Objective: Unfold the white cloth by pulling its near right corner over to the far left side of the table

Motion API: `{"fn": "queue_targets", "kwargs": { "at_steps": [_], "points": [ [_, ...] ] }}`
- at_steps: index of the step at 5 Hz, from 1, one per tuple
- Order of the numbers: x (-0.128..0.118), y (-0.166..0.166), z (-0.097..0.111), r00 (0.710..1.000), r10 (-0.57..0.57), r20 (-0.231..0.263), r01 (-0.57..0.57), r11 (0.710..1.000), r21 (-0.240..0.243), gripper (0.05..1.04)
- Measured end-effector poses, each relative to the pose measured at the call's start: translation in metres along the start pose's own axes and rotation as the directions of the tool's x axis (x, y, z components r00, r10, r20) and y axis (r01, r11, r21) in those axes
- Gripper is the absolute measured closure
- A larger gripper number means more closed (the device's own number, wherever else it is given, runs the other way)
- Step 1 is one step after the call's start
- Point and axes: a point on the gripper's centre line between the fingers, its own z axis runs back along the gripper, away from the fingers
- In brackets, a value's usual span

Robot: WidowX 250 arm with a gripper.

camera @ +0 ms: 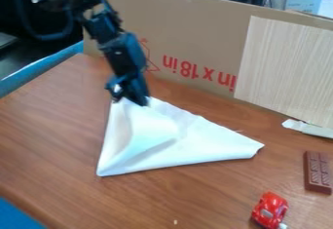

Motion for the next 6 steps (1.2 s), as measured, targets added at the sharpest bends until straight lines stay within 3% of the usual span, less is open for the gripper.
{"fn": "queue_targets", "kwargs": {
  "at_steps": [2,4,6],
  "points": [
    [-0.068,0.012,0.034,0.999,-0.027,0.04,0.027,1.0,-0.012,1.025],
    [-0.125,0.024,0.055,0.997,-0.042,0.071,0.044,0.999,-0.026,1.025],
    [-0.147,0.022,0.075,0.989,-0.055,0.134,0.051,0.998,0.032,1.026]
  ]
}}
